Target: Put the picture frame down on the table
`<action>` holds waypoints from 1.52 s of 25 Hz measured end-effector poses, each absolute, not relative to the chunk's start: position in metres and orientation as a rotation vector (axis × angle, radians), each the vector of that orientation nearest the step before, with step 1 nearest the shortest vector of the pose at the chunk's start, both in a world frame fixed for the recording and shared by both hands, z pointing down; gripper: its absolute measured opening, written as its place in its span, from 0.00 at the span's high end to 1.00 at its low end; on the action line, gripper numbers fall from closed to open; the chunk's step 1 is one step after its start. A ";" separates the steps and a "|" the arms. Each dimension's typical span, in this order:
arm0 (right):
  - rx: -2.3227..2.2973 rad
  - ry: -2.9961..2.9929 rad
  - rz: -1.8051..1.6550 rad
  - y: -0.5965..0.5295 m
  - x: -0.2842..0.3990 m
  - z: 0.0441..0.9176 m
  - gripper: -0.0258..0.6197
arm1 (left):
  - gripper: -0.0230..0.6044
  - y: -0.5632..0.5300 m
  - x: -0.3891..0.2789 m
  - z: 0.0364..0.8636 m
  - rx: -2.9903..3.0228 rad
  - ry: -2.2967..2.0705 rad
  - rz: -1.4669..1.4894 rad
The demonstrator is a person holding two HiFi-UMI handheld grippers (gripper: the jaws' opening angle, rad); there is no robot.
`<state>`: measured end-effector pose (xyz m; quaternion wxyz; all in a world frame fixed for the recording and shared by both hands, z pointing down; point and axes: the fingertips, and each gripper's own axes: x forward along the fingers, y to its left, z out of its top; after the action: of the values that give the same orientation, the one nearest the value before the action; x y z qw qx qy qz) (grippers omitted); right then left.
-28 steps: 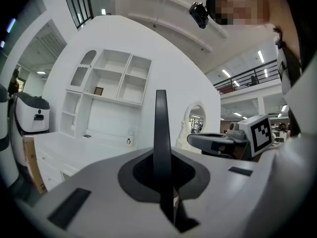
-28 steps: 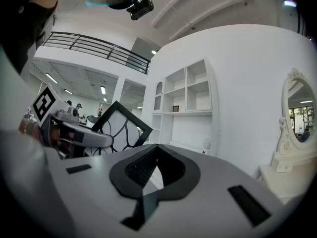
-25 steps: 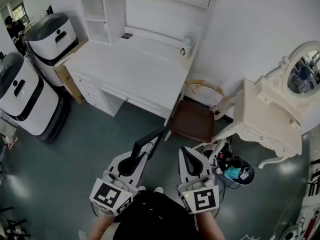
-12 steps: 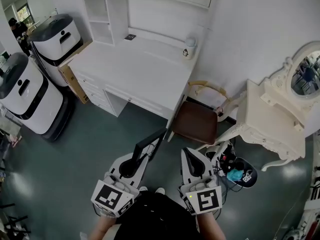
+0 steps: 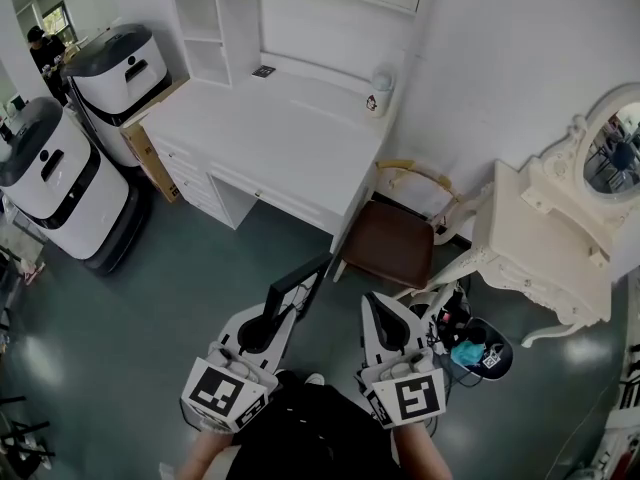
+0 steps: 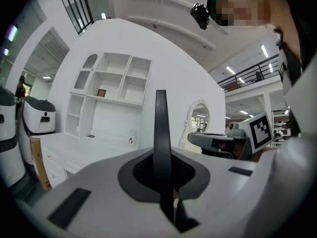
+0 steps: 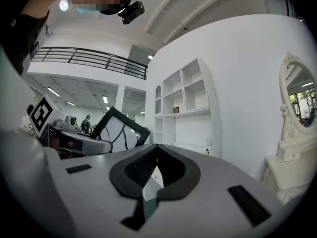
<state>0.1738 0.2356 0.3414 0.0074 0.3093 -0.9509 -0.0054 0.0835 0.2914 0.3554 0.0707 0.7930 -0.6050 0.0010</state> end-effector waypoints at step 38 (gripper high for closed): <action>1.132 -2.920 -0.006 0.177 0.172 0.344 0.96 | 0.94 0.215 0.065 0.353 2.483 -1.720 -0.015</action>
<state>0.1722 0.1765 0.3437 0.0047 0.3615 -0.9324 -0.0019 0.0651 0.2149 0.3535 0.0602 0.8205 -0.5684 -0.0051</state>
